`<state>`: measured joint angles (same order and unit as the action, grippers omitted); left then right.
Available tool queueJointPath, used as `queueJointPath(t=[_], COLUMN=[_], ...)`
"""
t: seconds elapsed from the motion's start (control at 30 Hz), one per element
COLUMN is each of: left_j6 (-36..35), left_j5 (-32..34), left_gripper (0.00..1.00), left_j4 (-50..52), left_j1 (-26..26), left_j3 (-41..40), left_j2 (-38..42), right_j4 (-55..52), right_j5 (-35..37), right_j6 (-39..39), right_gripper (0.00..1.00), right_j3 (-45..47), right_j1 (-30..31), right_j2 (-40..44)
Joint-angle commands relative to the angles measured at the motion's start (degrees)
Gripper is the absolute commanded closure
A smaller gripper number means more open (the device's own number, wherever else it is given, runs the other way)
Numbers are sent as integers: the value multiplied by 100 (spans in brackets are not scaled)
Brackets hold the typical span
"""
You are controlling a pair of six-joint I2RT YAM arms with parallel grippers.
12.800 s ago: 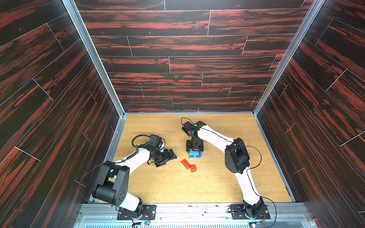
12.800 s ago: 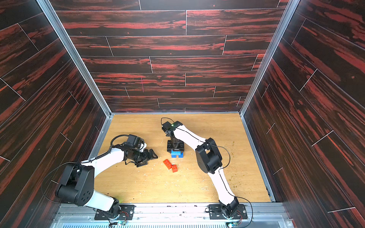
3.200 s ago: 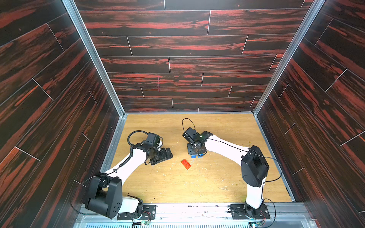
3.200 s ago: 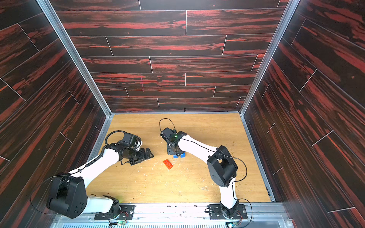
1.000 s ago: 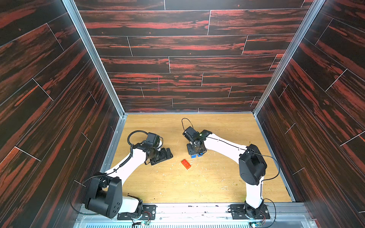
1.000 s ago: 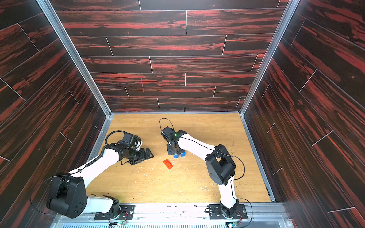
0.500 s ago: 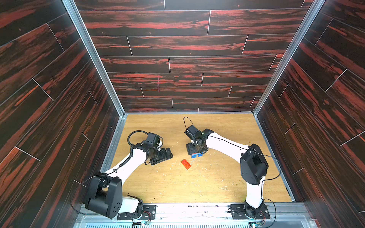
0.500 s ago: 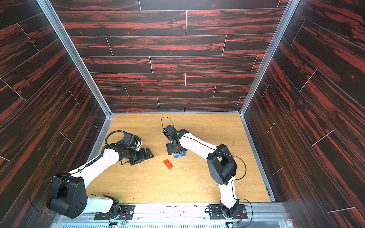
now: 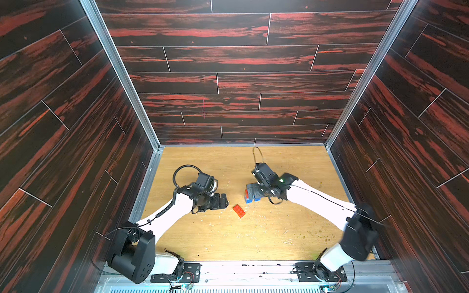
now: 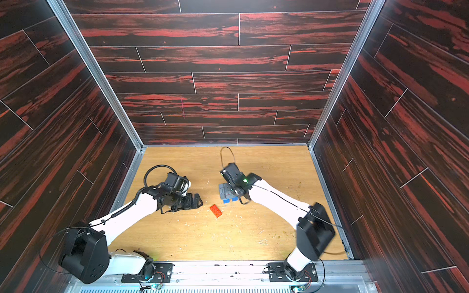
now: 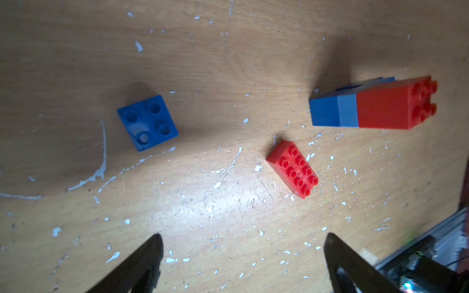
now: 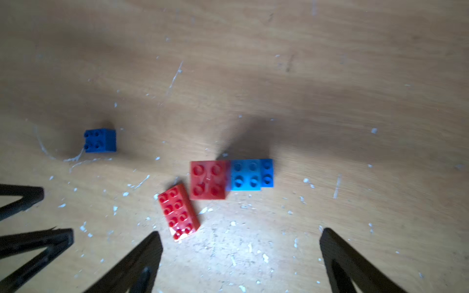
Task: Assemble a giraffe with lego
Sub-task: Assemble the lego brick with the lego brick, then adjust the lego brick at the center of the board.
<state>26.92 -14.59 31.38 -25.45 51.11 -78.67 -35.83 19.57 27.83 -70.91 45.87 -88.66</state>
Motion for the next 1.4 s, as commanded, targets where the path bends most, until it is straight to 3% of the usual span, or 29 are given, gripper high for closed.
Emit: queueJointPath(t=[0.0, 0.2, 0.33, 0.47, 0.57, 0.83, 1.2, 1.37], left_j6=[-356, -641, -220, -111, 120, 1074, 2125, 2096], left_j5=[437, 827, 929, 960, 596, -346, -1016, -991], left_gripper=[0, 0, 0, 0, 0, 2, 6, 7], left_j4=[-8, -228, -765, -1260, -1381, -3061, -4386, -4290], left_j1=[-269, -791, -838, -838, -838, -838, -831, -836], left_j3=[128, 141, 109, 124, 400, 303, 133, 95], left_j2=[170, -69, -394, -572, -934, -1552, -2330, -2352], right_j4=[702, 956, 1373, 1457, 1332, 1114, 957, 921], right_j5=[378, 286, -473, -510, -399, -24, 101, 112], right_j6=[39, 22, 115, 268, 319, 442, 460, 451], right_gripper=[1, 1, 1, 1, 1, 1, 1, 1], right_j3=[649, 1485, 2079, 2418, 2506, 2686, 2734, 2741], right_j1=[-8, -34, -34, -34, -34, -27, -34, -33], right_j2=[611, 1407, 1797, 2023, 2113, 2482, 2582, 2582])
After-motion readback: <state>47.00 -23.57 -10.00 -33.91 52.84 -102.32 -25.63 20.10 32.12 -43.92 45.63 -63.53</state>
